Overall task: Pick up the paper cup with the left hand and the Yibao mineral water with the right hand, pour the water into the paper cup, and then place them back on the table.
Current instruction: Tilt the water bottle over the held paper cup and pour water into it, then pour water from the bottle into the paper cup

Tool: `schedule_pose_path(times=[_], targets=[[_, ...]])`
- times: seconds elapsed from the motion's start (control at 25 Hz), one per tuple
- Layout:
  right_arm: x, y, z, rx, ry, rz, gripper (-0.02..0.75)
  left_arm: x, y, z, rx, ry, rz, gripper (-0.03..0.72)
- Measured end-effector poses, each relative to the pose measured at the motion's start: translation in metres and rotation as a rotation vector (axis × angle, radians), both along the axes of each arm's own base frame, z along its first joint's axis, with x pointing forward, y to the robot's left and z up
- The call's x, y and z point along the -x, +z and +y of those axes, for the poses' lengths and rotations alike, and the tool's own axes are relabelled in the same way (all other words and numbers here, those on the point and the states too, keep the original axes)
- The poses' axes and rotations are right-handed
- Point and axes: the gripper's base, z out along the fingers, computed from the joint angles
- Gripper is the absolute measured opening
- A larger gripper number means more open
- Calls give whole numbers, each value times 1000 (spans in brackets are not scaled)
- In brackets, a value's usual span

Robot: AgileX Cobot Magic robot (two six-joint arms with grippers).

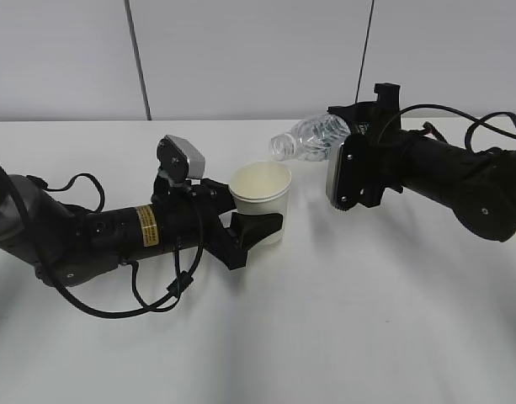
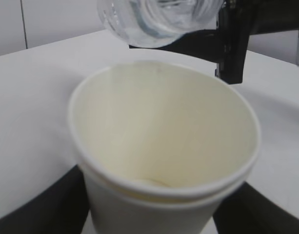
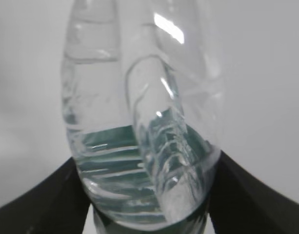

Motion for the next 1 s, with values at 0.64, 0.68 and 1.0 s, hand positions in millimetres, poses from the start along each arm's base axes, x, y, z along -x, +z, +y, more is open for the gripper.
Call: schedule_pose_path(times=[0.64,0.68,1.0], targets=[[-1,2,2,69,18,-38,489,0,0,0,-2,-4,-1,452],[-1,2,3,76,22,-42,489,0,0,0,-2,-5,-1,452],[0,2,8,90,28,-51,489,1,0,0,-7,-14,-2,452]])
